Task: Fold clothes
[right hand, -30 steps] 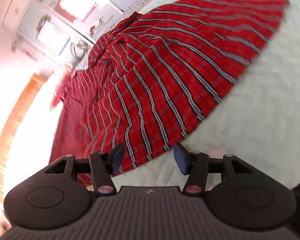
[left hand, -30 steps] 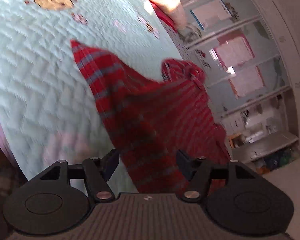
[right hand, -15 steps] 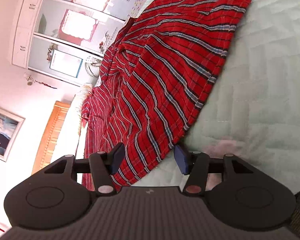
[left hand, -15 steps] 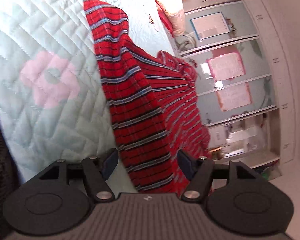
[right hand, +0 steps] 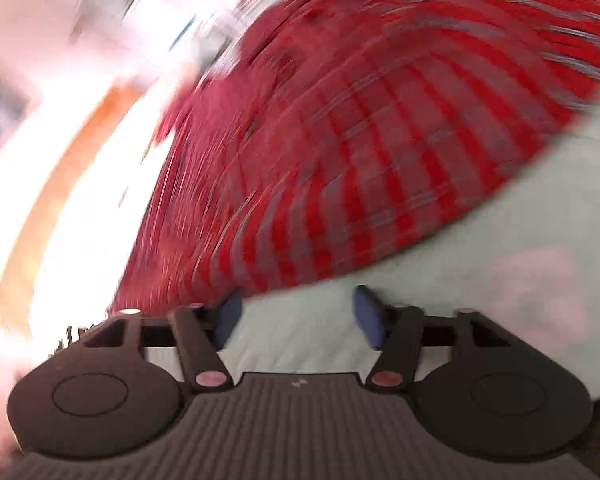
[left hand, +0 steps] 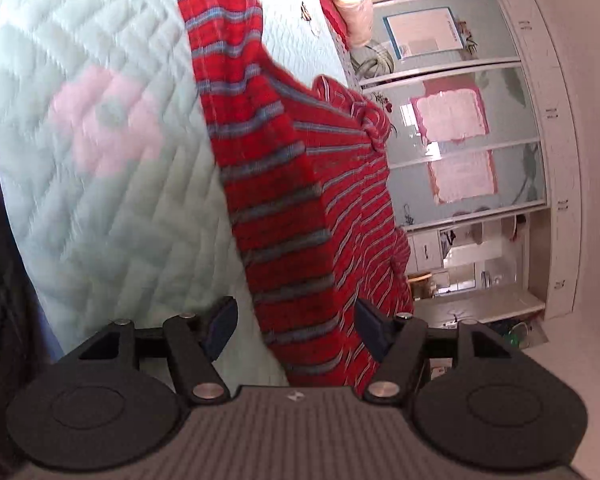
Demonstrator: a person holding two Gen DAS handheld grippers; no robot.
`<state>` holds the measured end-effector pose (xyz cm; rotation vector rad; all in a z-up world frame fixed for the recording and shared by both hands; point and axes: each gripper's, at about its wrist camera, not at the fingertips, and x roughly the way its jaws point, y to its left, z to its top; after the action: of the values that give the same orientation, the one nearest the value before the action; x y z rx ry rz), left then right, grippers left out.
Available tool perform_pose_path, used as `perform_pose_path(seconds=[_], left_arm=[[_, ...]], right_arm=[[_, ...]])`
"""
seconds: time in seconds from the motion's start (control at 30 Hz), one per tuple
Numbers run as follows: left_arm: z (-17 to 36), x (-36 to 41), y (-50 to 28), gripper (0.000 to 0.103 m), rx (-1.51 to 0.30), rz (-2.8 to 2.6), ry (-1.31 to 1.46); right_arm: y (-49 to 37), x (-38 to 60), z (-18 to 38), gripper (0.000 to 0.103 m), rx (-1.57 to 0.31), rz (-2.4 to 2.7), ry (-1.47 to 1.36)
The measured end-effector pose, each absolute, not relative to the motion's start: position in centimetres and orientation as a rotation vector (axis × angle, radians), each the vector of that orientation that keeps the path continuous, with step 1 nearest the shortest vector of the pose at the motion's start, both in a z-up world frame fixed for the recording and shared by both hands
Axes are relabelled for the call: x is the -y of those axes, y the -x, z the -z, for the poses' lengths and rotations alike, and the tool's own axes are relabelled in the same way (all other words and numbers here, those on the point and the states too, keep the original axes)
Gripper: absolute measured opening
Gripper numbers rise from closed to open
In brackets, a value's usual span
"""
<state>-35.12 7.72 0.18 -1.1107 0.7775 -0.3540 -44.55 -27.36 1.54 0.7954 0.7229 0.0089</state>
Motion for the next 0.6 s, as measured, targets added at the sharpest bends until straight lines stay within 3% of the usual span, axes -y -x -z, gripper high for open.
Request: perform_pose_path(seconds=[0.2, 0.23, 0.27, 0.6], left_arm=[[0.1, -7.9, 34.3, 0.073, -0.782, 0.395, 1.189], [0.3, -8.1, 34.3, 0.073, -0.781, 0.398, 1.207], [0.4, -8.2, 34.3, 0.073, -0.779, 0.401, 1.219], [1.2, -8.7, 34.3, 0.073, -0.795, 0.473, 1.296]], right_arm=[[38.2, 16.9, -2.1, 0.079, -0.779, -0.241, -0.475], [37.5, 15.3, -1.8, 0.09, -0.773, -0.261, -0.439], [37.2, 14.1, -1.7, 0.093, -0.747, -0.268, -0.417], [34.8, 10.3, 0.4, 0.093, -0.452, -0.349, -0.517]])
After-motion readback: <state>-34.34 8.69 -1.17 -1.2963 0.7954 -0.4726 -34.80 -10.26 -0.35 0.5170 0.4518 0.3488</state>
